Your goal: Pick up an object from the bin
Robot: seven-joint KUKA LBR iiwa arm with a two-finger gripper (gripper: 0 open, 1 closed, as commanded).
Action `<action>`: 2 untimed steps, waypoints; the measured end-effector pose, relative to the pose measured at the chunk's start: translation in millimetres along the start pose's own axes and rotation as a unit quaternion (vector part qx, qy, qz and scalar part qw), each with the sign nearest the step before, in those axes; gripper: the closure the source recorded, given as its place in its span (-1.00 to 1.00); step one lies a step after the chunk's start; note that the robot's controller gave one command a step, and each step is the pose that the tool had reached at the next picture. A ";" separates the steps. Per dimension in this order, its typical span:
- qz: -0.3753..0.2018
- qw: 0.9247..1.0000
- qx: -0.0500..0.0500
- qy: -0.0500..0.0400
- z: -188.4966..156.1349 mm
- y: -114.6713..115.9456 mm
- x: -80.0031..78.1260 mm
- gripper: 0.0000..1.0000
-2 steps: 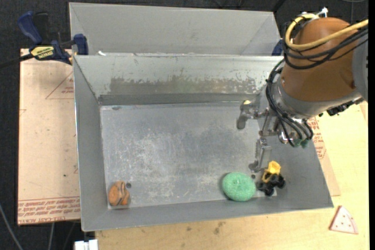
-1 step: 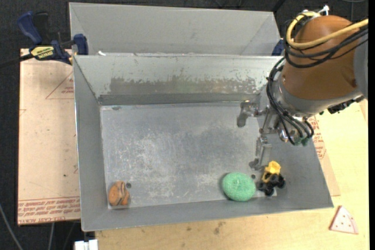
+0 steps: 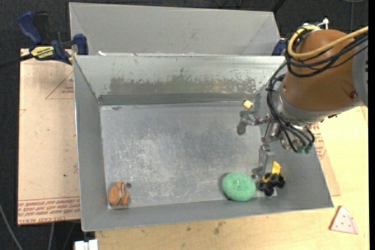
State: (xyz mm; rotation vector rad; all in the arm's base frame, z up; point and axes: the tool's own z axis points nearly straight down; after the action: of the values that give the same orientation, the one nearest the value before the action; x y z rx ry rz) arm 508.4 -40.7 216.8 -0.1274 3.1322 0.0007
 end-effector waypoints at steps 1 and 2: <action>0.003 1.000 0.000 0.002 46.8 -14.5 1.6 -1.00; 0.025 1.000 0.000 0.003 62.4 -15.0 5.6 -1.00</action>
Offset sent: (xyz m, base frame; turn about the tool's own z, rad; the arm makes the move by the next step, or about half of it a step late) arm -0.0300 -0.0057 -0.0940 -0.1663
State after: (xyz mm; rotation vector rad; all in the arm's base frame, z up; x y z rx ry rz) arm 504.4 -56.1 154.4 -0.0492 3.1399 0.0002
